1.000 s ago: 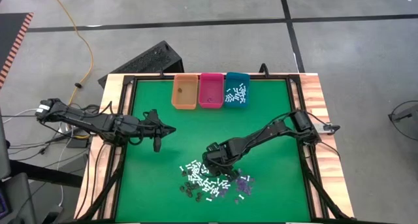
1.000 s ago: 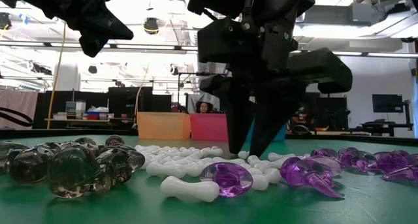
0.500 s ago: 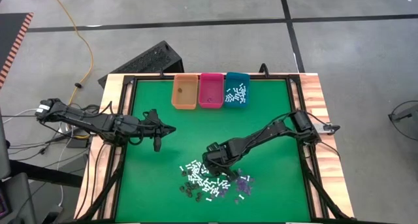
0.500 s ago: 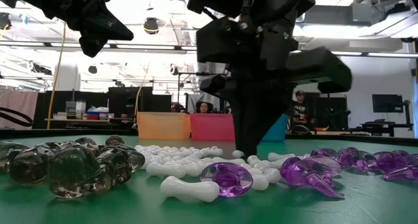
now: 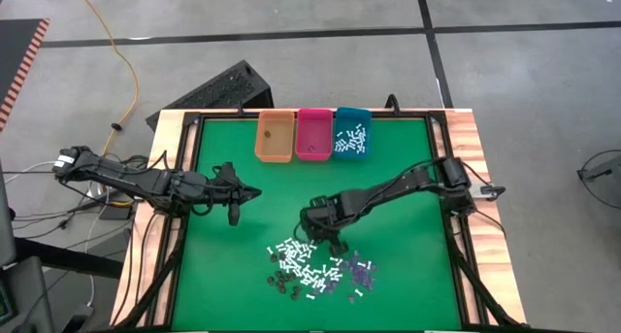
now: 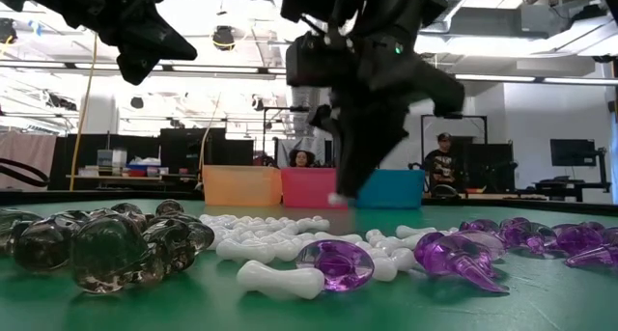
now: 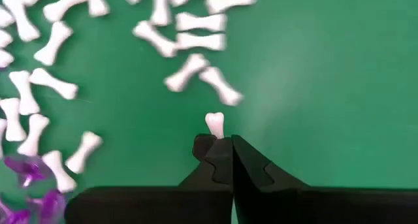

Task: Sort Halloween decoration
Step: Put the white bone toy into the blue bin

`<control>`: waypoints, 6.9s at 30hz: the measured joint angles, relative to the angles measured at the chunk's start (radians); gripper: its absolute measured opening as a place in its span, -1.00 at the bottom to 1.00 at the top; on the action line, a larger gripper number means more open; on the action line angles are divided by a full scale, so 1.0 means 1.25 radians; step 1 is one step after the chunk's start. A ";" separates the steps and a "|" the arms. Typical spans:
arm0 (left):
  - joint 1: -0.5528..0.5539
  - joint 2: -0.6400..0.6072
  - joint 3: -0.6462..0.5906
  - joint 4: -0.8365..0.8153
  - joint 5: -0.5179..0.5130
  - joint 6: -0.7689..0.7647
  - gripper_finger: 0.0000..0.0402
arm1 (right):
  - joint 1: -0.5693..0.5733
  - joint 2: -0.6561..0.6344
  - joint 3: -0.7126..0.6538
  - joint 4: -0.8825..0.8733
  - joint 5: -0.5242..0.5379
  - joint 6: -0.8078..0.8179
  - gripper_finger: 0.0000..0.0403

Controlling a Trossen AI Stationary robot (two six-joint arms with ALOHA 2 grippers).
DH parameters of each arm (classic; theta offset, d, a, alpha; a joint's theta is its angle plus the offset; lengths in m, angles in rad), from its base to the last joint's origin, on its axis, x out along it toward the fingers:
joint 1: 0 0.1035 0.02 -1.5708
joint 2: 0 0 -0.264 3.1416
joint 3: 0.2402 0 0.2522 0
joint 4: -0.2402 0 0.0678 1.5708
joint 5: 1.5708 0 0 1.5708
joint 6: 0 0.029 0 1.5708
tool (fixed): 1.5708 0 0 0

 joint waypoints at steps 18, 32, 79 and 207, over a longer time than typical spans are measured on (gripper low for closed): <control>0.000 0.000 0.000 -0.018 0.004 -0.013 -1.00 | -0.403 -0.256 0.002 -0.200 0.073 -0.031 -0.89; 0.000 0.000 0.000 -0.018 0.004 -0.019 -1.00 | -0.656 -0.163 0.002 -0.182 0.089 0.037 -0.77; 0.000 0.000 -0.001 -0.048 -0.027 -0.019 -1.00 | 0.006 -0.063 0.014 0.086 0.027 -0.109 -0.07; 0.000 0.000 0.000 -0.118 -0.020 -0.052 -1.00 | 0.056 0.121 0.098 0.026 0.015 0.307 -0.17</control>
